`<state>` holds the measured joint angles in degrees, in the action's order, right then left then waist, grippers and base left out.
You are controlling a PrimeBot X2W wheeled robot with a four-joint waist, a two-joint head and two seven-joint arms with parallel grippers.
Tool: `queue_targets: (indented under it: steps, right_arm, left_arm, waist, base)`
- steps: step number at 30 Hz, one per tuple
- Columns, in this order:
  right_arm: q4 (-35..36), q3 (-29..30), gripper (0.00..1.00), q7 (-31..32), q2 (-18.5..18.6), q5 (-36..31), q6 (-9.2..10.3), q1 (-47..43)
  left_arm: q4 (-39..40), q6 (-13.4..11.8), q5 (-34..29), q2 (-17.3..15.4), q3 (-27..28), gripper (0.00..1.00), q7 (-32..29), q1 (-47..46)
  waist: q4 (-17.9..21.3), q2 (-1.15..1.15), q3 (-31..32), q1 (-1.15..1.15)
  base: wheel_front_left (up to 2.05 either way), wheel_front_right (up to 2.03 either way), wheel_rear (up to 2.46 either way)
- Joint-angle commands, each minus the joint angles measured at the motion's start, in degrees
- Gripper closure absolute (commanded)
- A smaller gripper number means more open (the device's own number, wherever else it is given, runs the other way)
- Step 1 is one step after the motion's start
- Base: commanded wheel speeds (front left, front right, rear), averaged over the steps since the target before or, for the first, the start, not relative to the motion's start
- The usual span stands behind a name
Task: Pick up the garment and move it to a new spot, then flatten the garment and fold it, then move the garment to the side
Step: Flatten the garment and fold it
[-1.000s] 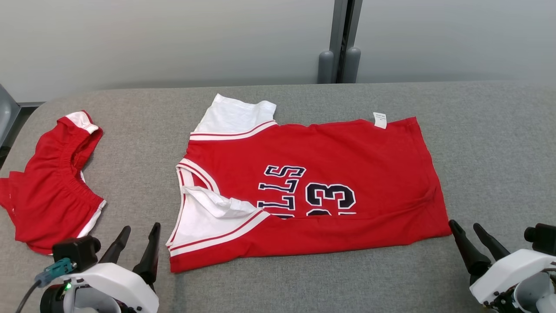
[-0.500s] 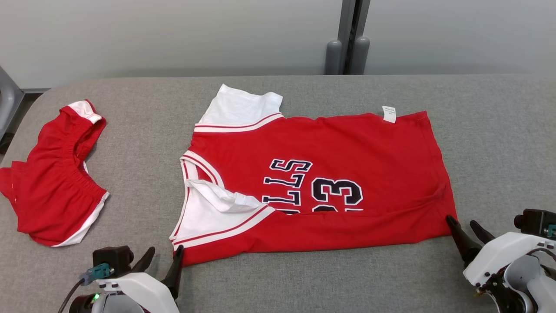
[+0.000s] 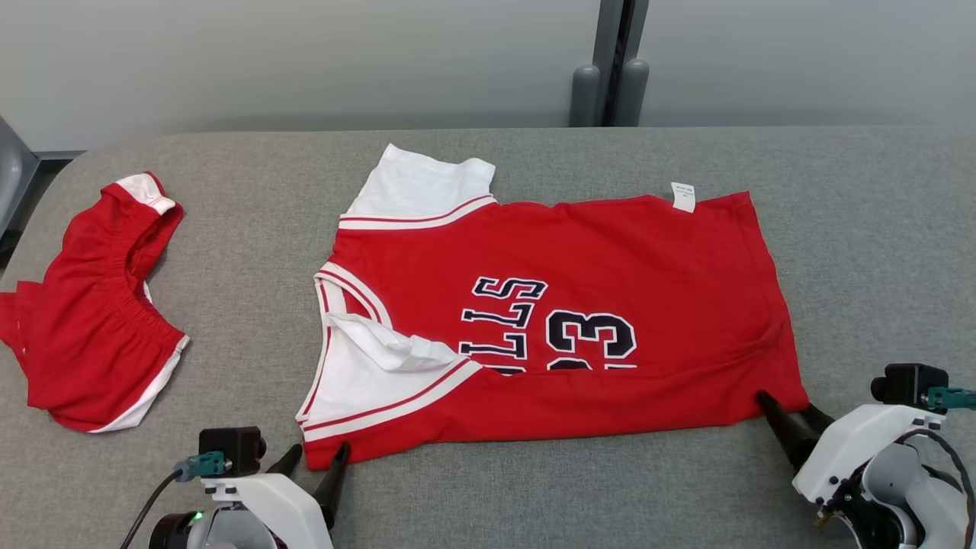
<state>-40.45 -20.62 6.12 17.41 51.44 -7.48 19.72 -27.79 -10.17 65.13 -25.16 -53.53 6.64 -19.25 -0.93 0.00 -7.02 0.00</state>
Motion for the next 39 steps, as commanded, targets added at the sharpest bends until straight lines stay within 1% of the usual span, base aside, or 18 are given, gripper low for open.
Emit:
queue_targets:
  steps: [1,2,3,4,10,16,18,24,29,35,39]
  right_arm:
    - [-0.41,-1.04,0.18,0.98,-0.33,0.4,-0.04,-0.38]
    - [-0.28,-1.4,0.45,1.03,-0.21,0.63,-0.04,-0.4]
    - [-0.19,-1.65,0.73,1.11,-0.08,0.78,-0.04,-0.42]
    - [0.01,-2.1,1.0,1.4,0.05,0.73,-0.04,-0.45]
    - [1.33,-4.04,1.0,2.6,1.08,1.92,-0.04,-0.77]
    - [2.53,-5.16,1.0,4.36,2.83,3.9,-0.04,-1.53]
    - [3.53,-5.49,1.0,5.22,4.06,4.46,-0.03,-1.87]
    - [5.54,-5.56,1.0,7.76,6.23,5.4,-0.03,-4.3]
    - [8.29,-4.51,1.0,11.35,8.2,6.19,-0.03,-7.32]
    - [13.31,-1.82,1.0,15.71,9.87,6.64,-0.03,-12.34]
    - [16.23,1.1,1.0,18.2,10.21,5.58,-0.02,-16.17]
  left_arm:
    - [-0.77,0.26,0.5,0.05,-0.25,0.31,-0.39,-0.4]
    - [-1.12,0.46,0.72,0.15,-0.36,0.73,-0.87,-0.49]
    - [-1.43,0.55,0.89,0.3,-0.55,1.0,-1.43,-0.56]
    - [-1.73,0.59,1.08,0.43,-0.77,1.0,-2.18,-0.55]
    - [-2.13,0.25,2.01,0.18,-0.96,1.0,-4.57,-0.58]
    - [0.6,-0.02,2.6,-1.17,-1.05,1.0,-6.6,-0.02]
    - [2.98,-0.78,2.87,-3.02,-1.21,1.0,-7.99,1.01]
    - [10.15,-3.24,3.62,-7.88,-1.59,1.0,-11.19,3.53]
    - [17.5,-5.99,4.03,-11.52,-1.57,1.0,-12.49,6.01]
    - [25.68,-8.66,4.98,-15.5,-2.2,1.0,-15.03,9.47]
    - [30.34,-11.12,5.55,-18.13,-2.32,1.0,-16.19,11.37]
  waist:
    - [0.08,0.0,0.19,0.0]
    - [0.12,0.0,0.27,0.0]
    - [0.14,0.0,0.38,0.0]
    - [0.15,0.0,0.5,0.0]
    - [0.11,0.0,1.42,0.0]
    - [0.09,0.0,3.05,0.0]
    - [0.15,0.0,3.75,0.0]
    - [-0.04,0.0,4.77,0.0]
    - [-0.2,0.0,4.96,0.0]
    - [-0.1,0.0,5.62,0.0]
    - [0.05,0.0,5.92,0.0]
  base:
    - [0.0,0.0,0.0]
    - [0.0,0.0,0.0]
    - [0.0,0.0,0.0]
    - [0.0,0.0,0.0]
    - [0.0,0.0,0.0]
    - [0.0,0.0,0.0]
    - [0.0,0.0,0.0]
    - [0.0,0.0,0.0]
    - [0.0,0.0,0.0]
    - [0.0,0.0,0.0]
    - [0.0,0.0,0.0]
